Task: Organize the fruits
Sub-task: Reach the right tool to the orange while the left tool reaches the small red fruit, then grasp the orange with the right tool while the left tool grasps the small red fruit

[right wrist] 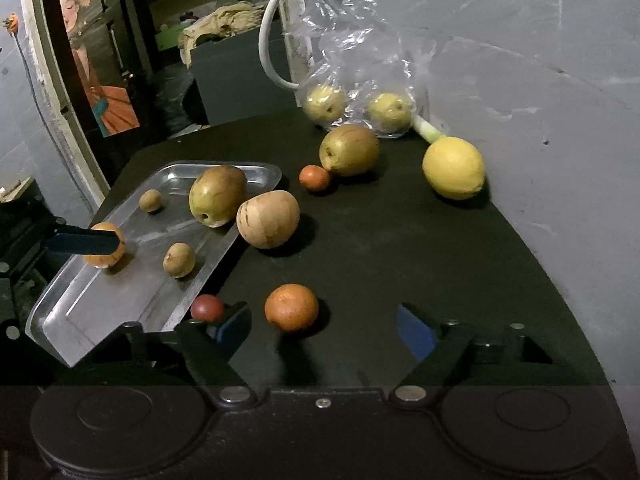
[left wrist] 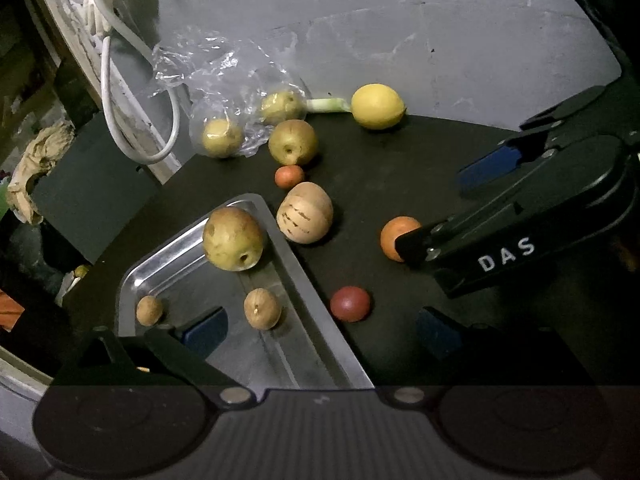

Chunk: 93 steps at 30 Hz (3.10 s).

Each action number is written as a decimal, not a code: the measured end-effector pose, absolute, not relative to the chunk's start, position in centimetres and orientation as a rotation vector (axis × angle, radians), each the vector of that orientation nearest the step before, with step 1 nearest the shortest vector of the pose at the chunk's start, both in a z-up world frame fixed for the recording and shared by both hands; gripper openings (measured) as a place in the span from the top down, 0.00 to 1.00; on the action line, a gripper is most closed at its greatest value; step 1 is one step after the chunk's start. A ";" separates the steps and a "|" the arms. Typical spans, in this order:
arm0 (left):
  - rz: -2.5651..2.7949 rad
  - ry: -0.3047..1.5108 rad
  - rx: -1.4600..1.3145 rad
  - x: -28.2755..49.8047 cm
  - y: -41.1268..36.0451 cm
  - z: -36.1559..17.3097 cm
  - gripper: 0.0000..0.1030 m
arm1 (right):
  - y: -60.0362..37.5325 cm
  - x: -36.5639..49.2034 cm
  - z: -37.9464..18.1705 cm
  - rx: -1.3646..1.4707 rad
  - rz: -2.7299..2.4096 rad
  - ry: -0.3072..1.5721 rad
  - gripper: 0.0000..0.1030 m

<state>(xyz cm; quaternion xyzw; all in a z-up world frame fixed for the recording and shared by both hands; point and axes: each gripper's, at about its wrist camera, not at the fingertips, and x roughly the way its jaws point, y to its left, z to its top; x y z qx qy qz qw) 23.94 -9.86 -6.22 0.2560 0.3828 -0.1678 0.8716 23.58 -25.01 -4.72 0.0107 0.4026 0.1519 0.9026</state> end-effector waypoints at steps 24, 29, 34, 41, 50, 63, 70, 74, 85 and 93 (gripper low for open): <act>-0.422 0.896 0.499 26.7 -10.7 -7.1 0.53 | -25.4 24.3 -5.5 0.059 0.413 0.853 0.67; -0.421 0.915 0.501 26.9 -10.7 -7.4 0.58 | -25.6 24.1 -5.5 0.065 0.408 0.851 0.67; -0.426 0.908 0.513 26.7 -10.9 -7.4 0.62 | -25.7 24.0 -5.5 0.065 0.403 0.855 0.67; -0.444 0.904 0.541 26.3 -11.3 -7.6 0.68 | -25.6 23.7 -5.5 0.062 0.393 0.864 0.67; -0.443 1.004 0.372 27.8 -10.8 -7.8 0.68 | -25.9 23.3 -5.4 0.072 0.369 0.868 0.67; -0.451 0.982 0.377 27.1 -10.9 -7.8 0.74 | -25.4 23.9 -5.6 0.065 0.382 0.879 0.66; -0.427 0.984 0.347 26.7 -10.7 -7.6 0.75 | -25.0 24.5 -5.6 0.070 0.389 0.875 0.67; -0.411 0.974 0.326 26.0 -10.2 -7.1 0.75 | -25.1 24.2 -5.4 0.074 0.379 0.874 0.68; -0.320 0.971 0.118 24.2 -5.4 -4.4 0.75 | -23.4 22.4 -3.9 0.077 0.390 0.852 0.68; -0.186 0.974 0.016 23.3 0.0 -3.9 0.75 | -20.5 20.9 -3.0 0.058 0.429 0.841 0.68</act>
